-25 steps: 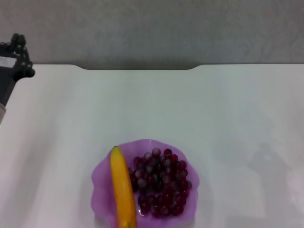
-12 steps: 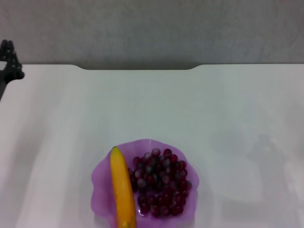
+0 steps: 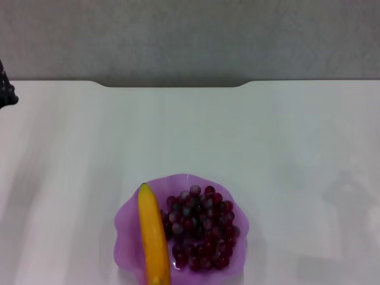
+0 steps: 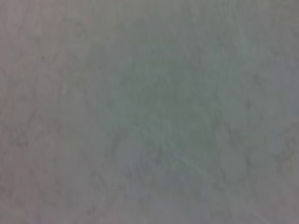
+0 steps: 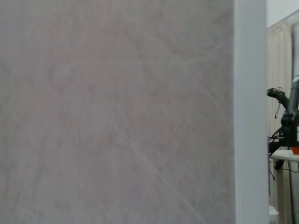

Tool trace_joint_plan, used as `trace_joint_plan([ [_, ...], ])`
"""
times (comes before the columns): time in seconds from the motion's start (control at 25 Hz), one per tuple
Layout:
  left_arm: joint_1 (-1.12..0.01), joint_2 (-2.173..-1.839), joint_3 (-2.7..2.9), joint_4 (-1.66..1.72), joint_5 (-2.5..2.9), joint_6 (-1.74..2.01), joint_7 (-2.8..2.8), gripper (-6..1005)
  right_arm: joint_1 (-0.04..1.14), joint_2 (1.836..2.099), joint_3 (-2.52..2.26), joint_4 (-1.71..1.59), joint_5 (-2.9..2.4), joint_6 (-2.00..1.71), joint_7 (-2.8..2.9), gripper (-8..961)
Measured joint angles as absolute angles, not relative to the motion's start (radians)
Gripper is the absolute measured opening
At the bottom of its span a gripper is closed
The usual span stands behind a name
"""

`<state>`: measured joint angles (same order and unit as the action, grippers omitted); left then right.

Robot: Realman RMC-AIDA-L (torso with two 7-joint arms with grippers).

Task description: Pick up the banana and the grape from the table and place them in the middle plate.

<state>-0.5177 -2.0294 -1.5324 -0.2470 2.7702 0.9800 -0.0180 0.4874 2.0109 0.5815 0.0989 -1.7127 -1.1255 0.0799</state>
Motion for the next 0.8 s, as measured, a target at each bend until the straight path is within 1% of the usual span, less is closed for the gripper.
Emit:
trace_joint_plan([
  [0.2,-0.547,-2.029,-1.532,-0.202,2.732,0.954,-0.018,62,0.495,2.011,0.583,0.085,-1.680,-1.129,0.145,32],
  [0.36,-0.575,-2.027,-1.533,-0.183,2.693,0.898,-0.018,62,0.523,2.010,0.581,0.067,-1.591,-1.057,0.144,32],
  [0.8,-0.628,-2.016,-1.631,-0.154,2.690,0.780,-0.016,62,0.614,2.006,0.574,-0.001,-1.586,-0.934,0.138,32],
])
